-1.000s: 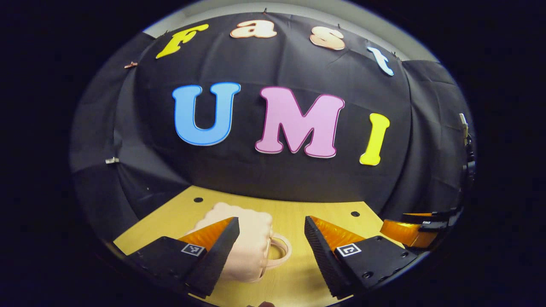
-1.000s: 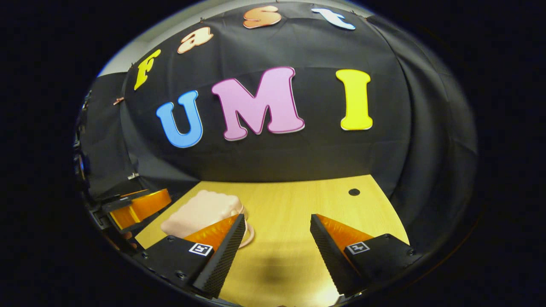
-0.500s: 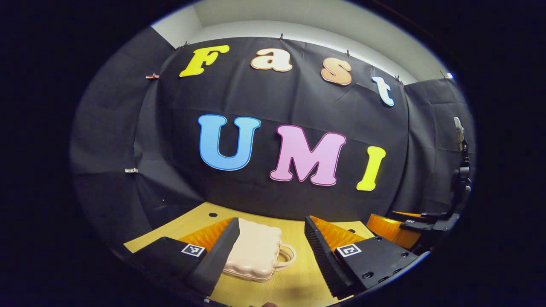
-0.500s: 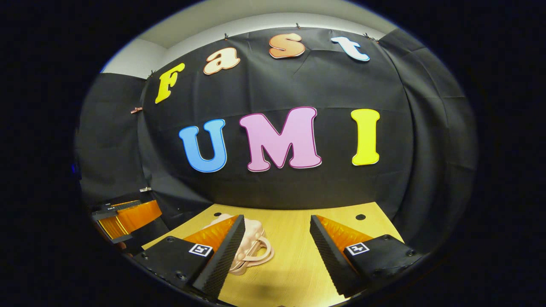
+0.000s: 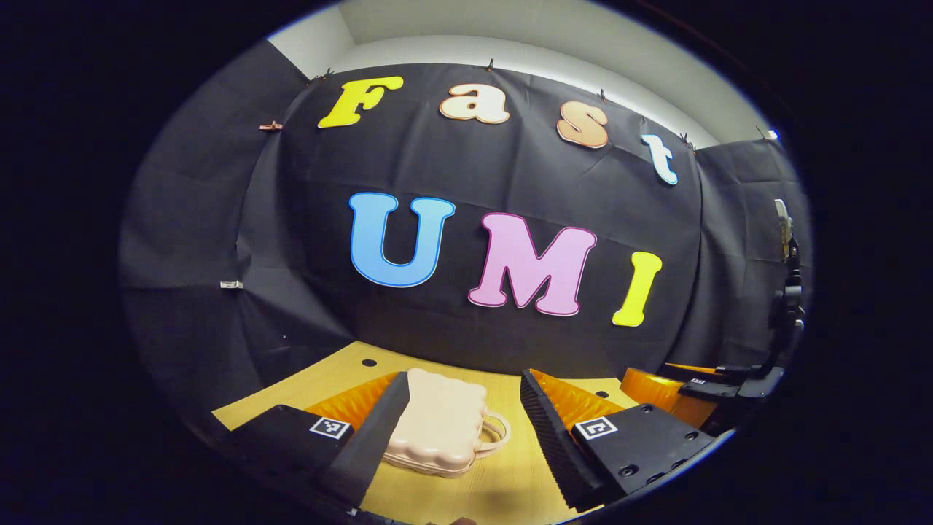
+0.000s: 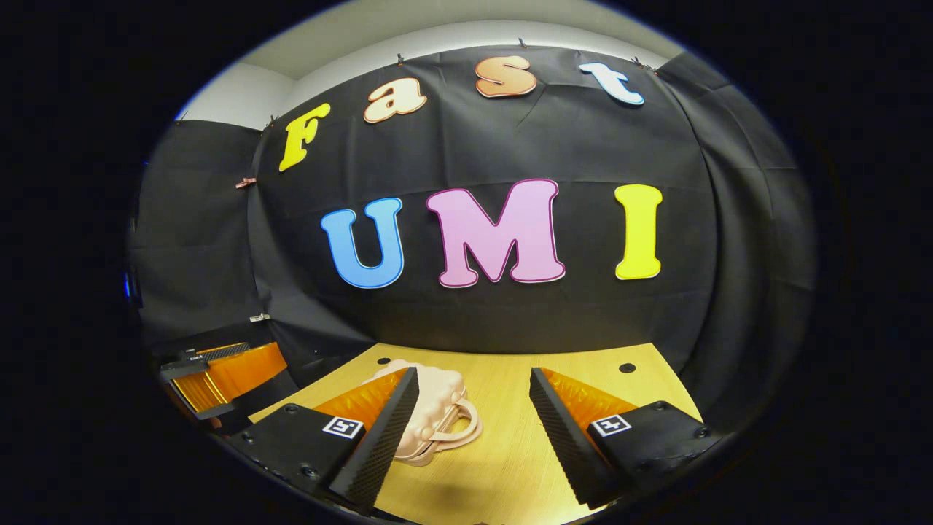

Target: First open the suitcase, pack the skin care products into it, and then close the suitcase.

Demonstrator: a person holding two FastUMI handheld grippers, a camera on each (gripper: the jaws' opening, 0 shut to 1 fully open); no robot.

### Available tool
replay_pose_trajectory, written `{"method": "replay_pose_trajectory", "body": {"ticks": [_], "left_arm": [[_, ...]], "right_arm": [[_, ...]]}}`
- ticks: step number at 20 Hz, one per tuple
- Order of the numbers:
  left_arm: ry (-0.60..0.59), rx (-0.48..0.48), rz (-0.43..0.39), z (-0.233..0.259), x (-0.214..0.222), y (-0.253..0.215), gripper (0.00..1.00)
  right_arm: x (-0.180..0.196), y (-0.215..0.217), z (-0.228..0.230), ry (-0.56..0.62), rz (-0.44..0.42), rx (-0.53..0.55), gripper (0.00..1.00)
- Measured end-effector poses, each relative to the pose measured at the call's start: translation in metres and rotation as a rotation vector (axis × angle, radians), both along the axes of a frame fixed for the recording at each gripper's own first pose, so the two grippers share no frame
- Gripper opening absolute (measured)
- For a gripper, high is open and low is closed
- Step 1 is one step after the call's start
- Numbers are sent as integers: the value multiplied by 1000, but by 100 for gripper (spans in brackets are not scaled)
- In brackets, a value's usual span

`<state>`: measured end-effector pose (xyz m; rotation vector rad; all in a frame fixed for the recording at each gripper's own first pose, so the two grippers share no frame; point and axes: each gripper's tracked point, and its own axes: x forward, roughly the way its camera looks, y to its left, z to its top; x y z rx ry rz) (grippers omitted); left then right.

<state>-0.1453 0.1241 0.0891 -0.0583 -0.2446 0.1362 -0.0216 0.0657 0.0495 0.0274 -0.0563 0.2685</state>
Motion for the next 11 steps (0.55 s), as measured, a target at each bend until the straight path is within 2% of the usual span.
{"method": "replay_pose_trajectory", "body": {"ticks": [11], "left_arm": [[13,37,-32,-4,5,-1,96]], "right_arm": [[1,-10,0,2,-40,16,97]]}}
